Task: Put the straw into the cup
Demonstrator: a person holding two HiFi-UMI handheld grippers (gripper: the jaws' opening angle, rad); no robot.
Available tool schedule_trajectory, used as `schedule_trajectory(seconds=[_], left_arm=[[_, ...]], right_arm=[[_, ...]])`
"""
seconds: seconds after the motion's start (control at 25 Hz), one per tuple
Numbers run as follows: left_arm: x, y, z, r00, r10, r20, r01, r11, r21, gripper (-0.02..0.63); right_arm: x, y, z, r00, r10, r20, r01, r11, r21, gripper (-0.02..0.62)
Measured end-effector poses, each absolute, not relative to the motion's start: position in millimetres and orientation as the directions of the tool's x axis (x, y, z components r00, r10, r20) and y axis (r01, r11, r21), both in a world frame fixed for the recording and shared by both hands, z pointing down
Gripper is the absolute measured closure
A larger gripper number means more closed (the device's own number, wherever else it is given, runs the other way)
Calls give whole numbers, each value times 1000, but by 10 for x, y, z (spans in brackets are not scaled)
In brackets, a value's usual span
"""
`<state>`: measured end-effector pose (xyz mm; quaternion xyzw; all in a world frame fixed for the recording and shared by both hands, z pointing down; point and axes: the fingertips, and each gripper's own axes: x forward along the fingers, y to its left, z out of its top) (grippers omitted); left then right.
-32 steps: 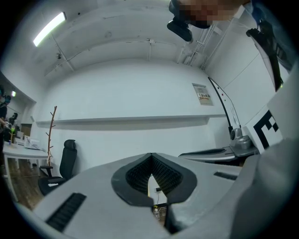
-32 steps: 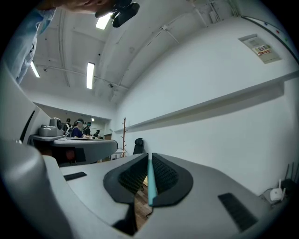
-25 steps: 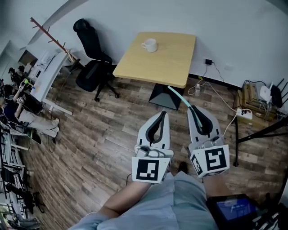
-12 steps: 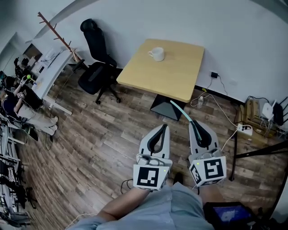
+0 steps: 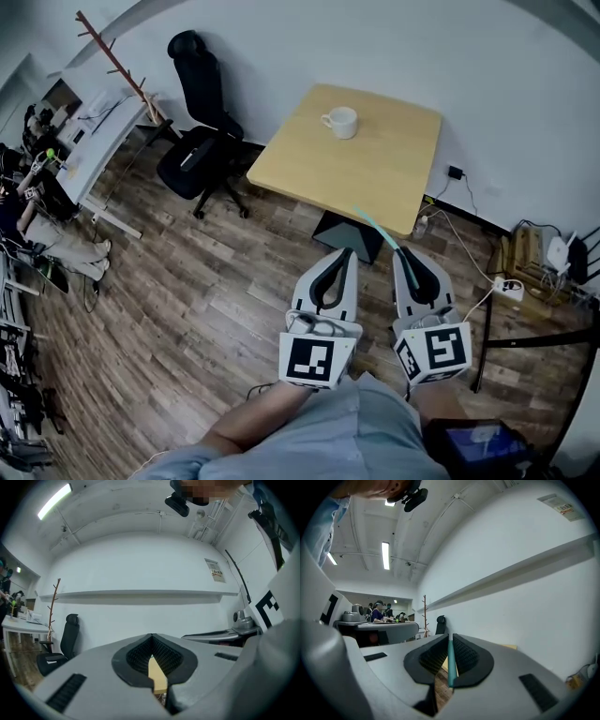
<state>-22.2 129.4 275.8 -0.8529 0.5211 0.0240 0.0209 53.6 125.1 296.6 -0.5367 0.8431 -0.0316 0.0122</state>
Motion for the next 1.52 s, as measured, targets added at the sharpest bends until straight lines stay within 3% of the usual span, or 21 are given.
schedule_trajectory(seconds=[0.6, 1.52], left_arm=[[-865, 342, 2426, 487, -857, -169, -871, -492, -12, 609], [-619, -858, 3086, 502, -865, 26, -865, -502, 15, 609]], right_arm=[[-101, 283, 2586, -400, -914, -60, -916, 401, 5, 571], [128, -850, 3230, -392, -918, 60, -918, 386, -93, 571]])
